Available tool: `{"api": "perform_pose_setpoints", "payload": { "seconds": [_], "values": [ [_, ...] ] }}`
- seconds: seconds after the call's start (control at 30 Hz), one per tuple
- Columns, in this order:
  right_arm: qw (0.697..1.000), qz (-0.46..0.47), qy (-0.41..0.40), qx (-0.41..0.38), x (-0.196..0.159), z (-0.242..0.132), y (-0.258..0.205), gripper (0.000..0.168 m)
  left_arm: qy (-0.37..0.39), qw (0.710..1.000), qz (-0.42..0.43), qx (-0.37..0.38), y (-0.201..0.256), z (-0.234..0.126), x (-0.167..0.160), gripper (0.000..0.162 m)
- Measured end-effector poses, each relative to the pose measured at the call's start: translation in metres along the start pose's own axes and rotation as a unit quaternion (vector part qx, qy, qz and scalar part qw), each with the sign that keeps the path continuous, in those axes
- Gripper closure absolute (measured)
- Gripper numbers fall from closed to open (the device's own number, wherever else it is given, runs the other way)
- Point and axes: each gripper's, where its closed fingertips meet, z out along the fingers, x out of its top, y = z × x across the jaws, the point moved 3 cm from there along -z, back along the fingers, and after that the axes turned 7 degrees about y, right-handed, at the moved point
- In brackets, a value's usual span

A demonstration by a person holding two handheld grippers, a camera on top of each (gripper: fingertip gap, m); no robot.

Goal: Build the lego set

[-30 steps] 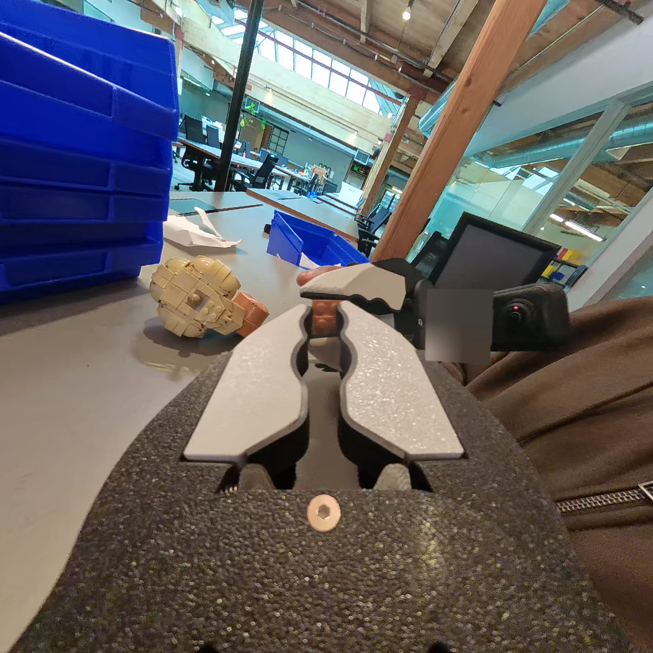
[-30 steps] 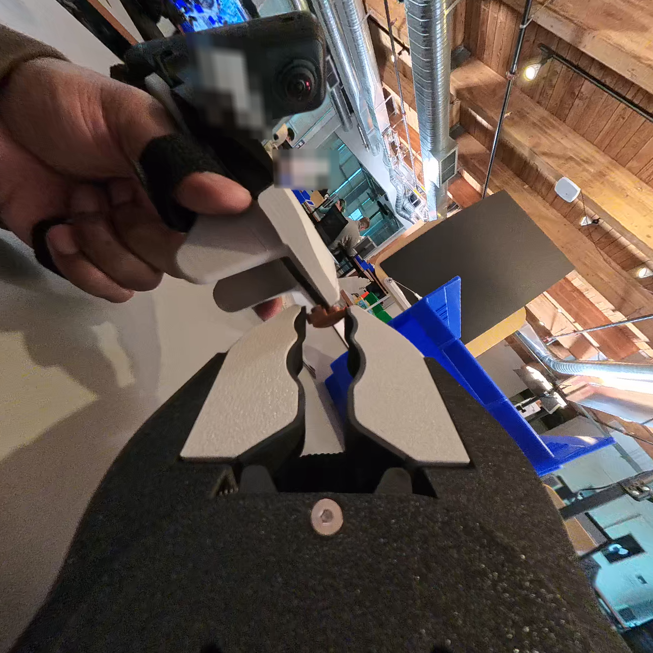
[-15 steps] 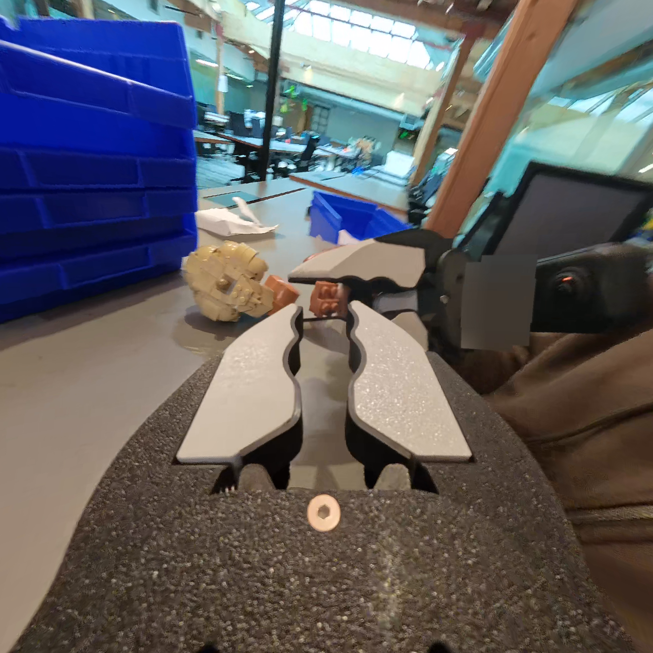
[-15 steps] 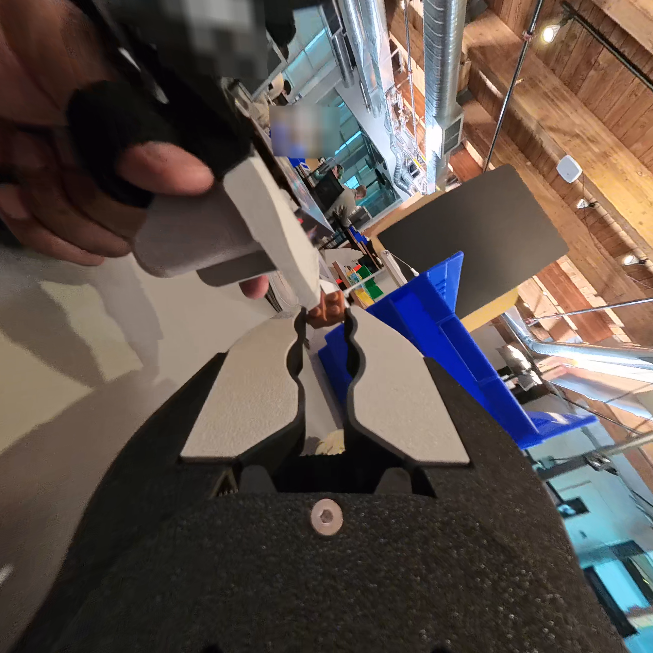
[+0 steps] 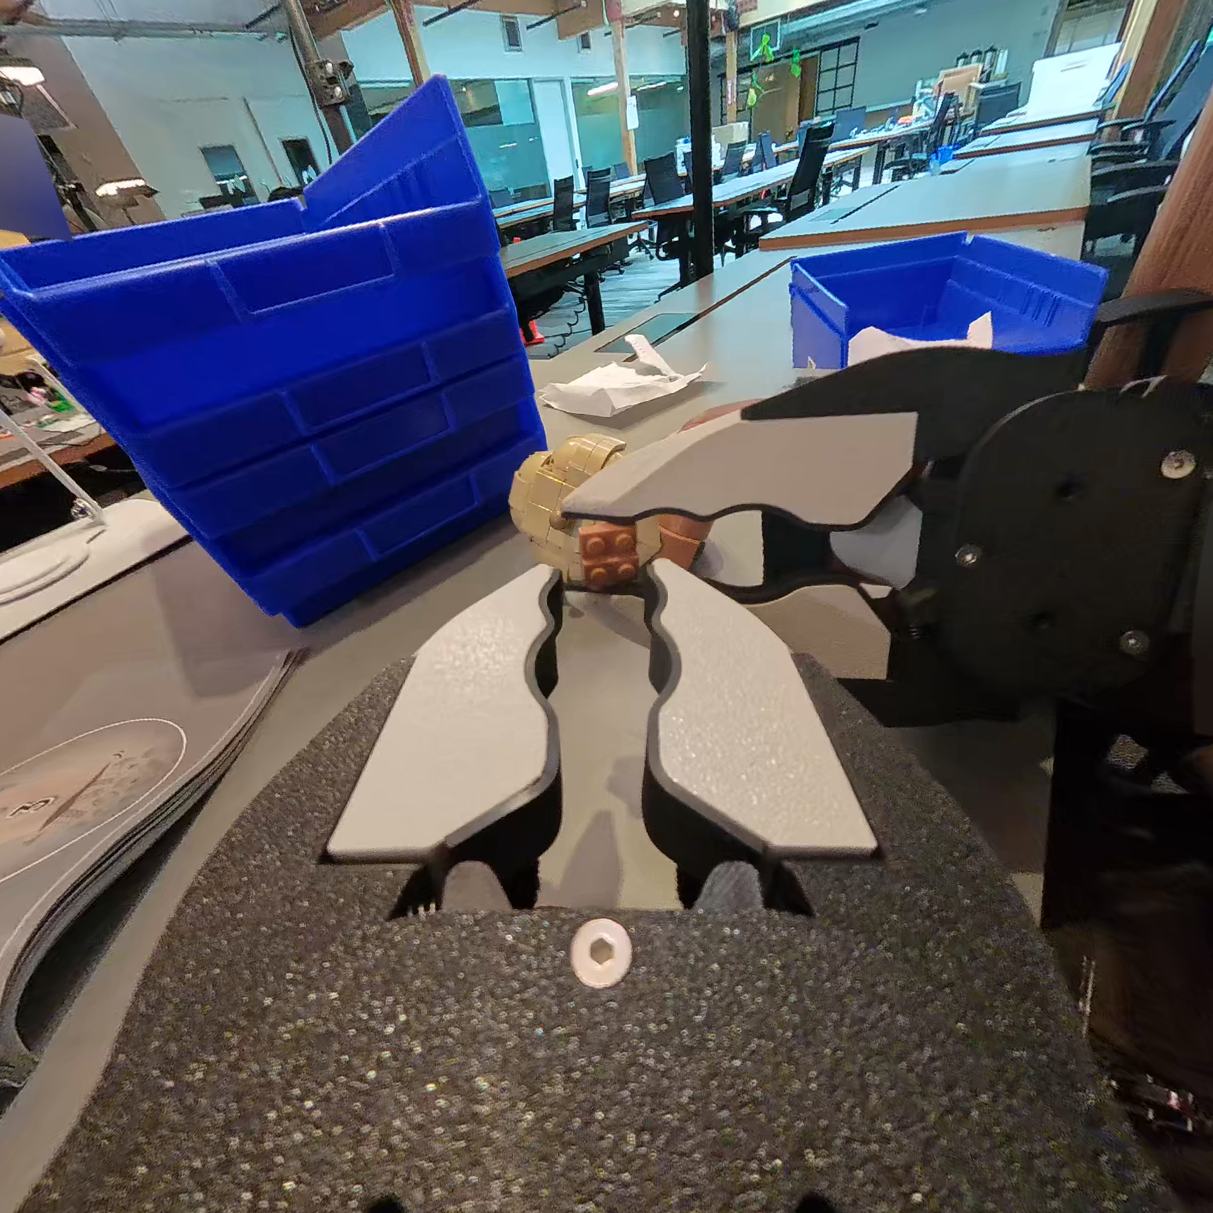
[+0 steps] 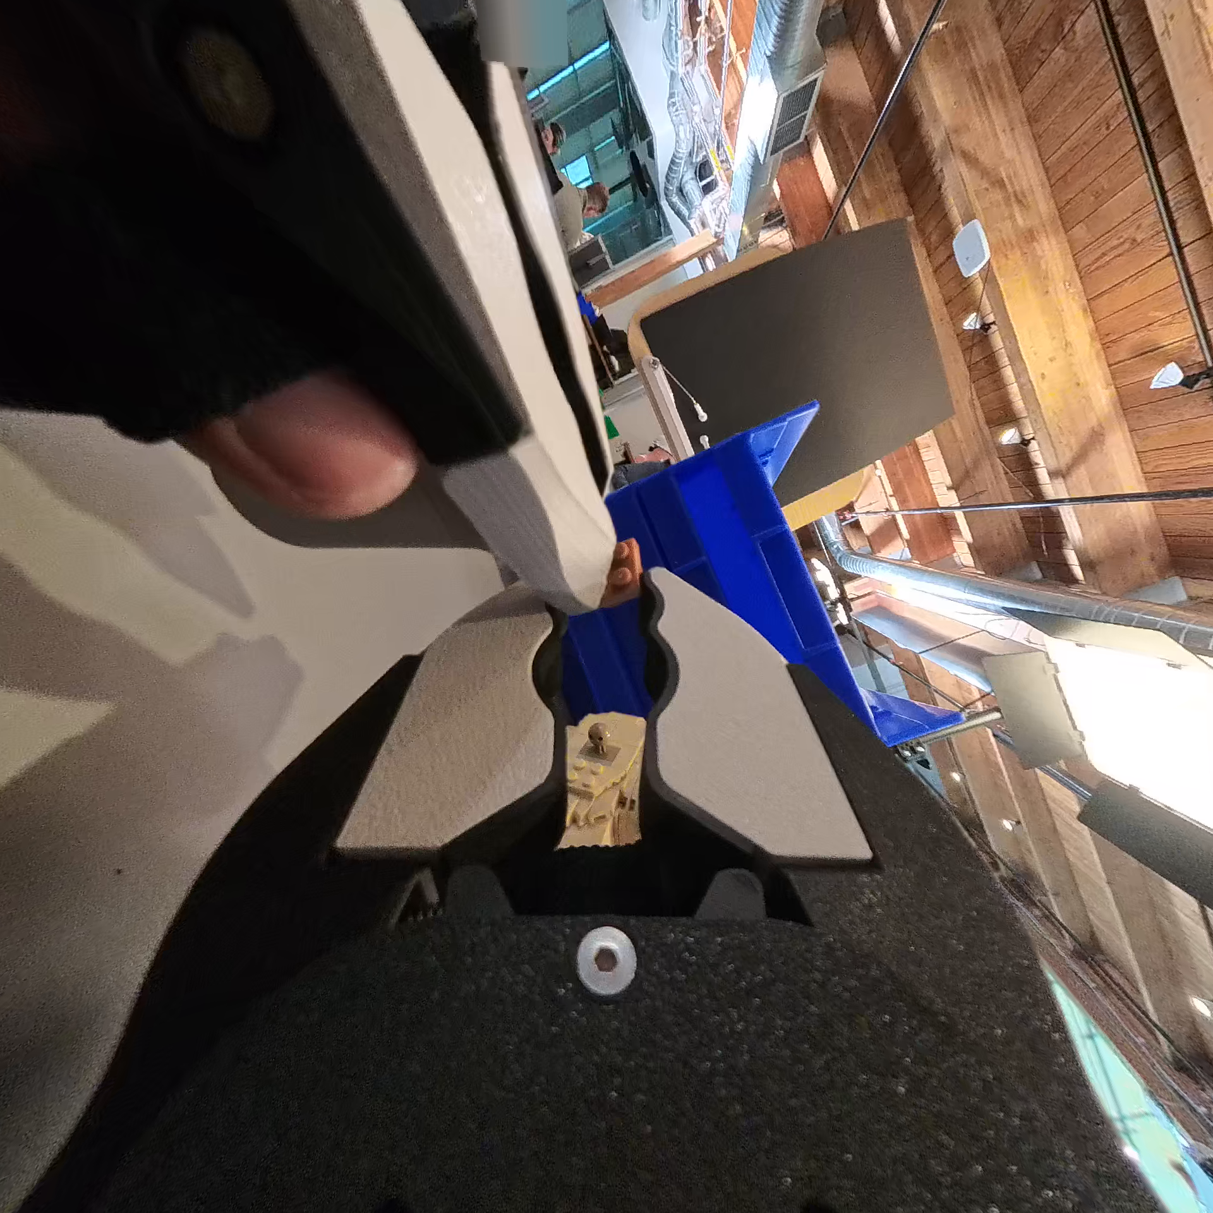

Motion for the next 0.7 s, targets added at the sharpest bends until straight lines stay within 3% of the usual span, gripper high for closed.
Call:
{"api": "perform_pose_setpoints", "payload": {
  "seconds": [0.03, 0.37, 0.53, 0.7],
  "values": [
    [1.000, -0.004, -0.002, -0.002, 0.000, 0.000, 0.000, 0.148, -0.001, 1.000, 0.007, 0.005, 0.001, 0.001, 0.000, 0.139],
    [1.000, -0.005, 0.019, -0.015, 0.005, -0.004, 0.002, 0.148, 0.006, 0.996, 0.080, 0.041, 0.005, 0.008, 0.007, 0.145],
    [0.999, -0.012, 0.040, -0.031, 0.007, -0.007, 0.008, 0.141, 0.020, 0.997, 0.068, 0.001, 0.009, 0.003, 0.011, 0.145],
    [0.995, -0.080, 0.041, -0.040, 0.004, -0.010, 0.007, 0.129, 0.013, 0.998, 0.035, -0.058, 0.015, -0.001, 0.007, 0.145]
  ]
}}
